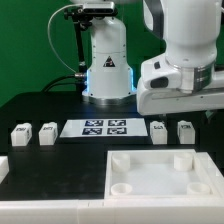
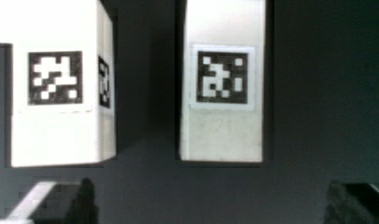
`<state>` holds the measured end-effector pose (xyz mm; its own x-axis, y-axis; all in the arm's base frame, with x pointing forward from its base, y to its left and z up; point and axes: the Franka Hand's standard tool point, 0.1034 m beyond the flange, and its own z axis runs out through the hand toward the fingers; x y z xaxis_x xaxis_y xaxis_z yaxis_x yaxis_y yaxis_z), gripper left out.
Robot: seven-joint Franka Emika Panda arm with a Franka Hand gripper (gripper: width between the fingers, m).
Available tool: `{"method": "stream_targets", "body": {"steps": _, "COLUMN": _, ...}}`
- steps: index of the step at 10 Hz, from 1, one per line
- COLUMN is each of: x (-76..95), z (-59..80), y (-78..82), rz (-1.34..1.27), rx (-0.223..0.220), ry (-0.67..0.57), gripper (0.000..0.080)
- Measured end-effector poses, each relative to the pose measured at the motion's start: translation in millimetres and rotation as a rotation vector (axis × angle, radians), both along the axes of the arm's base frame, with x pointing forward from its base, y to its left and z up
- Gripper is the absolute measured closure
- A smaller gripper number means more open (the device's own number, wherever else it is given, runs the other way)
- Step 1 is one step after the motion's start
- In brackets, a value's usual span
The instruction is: Assemble one leg
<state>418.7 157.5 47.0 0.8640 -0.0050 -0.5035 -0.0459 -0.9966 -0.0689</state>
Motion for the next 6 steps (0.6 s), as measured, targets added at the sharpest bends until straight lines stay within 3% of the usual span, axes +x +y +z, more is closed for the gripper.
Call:
{"method": "stream_targets", "body": {"steps": 2, "x": -0.9, "z": -5.4, "y": 2.4, "rz": 0.012, "rx": 0.000, "ry": 0.194, "gripper": 0.0151}}
{"method": "stream_targets", "body": {"steps": 4, "x": -1.0, "z": -7.6, "y": 3.3, "rz": 0.021, "rx": 0.003, "ry": 0.278, "gripper": 0.0151}}
{"method": "stream_targets", "body": {"steps": 6, "x": -0.5, "z": -9.7, "y": 5.4, "rz": 0.021, "rx": 0.003, "ry": 0.271, "gripper": 0.0151}}
